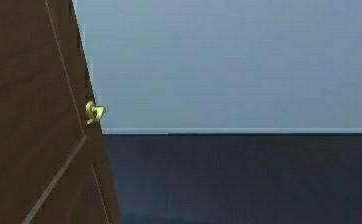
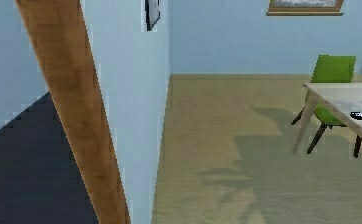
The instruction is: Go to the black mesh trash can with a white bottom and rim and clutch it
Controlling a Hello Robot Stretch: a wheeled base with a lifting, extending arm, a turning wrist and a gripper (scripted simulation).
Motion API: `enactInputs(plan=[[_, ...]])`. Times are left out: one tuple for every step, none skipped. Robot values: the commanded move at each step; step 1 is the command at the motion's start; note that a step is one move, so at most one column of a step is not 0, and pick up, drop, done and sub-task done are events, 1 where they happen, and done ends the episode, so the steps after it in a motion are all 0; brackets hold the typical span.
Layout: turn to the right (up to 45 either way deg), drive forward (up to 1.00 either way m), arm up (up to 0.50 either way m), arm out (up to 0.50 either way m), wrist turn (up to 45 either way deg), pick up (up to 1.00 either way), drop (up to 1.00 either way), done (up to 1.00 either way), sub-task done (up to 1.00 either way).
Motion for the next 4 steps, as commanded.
enactInputs(plan=[[0.0,0.45,0.00,0.00,0.0,0.00,0.00,0.00,0.00],[24.0,0.00,0.00,0.00,0.0,0.00,0.00,0.00,0.00],[0.0,0.35,0.00,0.00,0.0,0.00,0.00,0.00,0.00],[45.0,0.00,0.00,0.00,0.0,0.00,0.00,0.00,0.00]])
